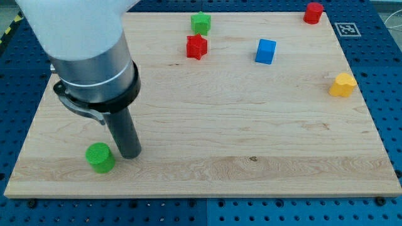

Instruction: Move green circle towards the bottom left

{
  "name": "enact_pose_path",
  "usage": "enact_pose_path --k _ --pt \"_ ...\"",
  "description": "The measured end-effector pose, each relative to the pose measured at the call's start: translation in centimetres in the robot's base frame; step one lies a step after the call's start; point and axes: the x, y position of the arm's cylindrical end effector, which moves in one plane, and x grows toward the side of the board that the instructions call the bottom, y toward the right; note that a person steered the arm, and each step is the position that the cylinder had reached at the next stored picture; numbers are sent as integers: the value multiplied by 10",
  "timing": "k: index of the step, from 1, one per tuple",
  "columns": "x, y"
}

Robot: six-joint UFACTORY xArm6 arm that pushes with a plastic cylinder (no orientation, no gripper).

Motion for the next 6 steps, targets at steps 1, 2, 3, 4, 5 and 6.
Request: enact_pose_path --k 1,2,3,4,5,6 --pt "0 -10" --pt "3 -10" --pt "5 -27" --pt "11 -51" --pt "18 -58" --pt "23 -59"
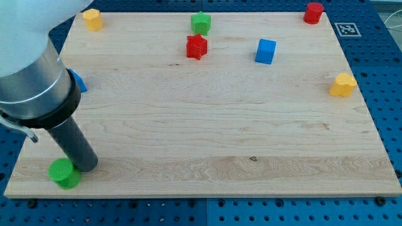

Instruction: Move green circle towards the bottom left

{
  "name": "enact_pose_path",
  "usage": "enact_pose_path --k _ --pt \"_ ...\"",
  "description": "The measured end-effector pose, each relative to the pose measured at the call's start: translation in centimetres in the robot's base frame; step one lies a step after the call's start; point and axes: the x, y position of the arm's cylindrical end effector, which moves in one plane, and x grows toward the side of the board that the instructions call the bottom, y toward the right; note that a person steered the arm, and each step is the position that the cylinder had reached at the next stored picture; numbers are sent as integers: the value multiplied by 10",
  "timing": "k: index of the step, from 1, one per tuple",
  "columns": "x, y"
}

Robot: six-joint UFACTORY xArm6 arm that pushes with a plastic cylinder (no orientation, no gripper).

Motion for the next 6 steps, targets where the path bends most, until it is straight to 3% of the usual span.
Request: enact_pose_path --k 3,6 --pt "20 31" --pt "24 -9"
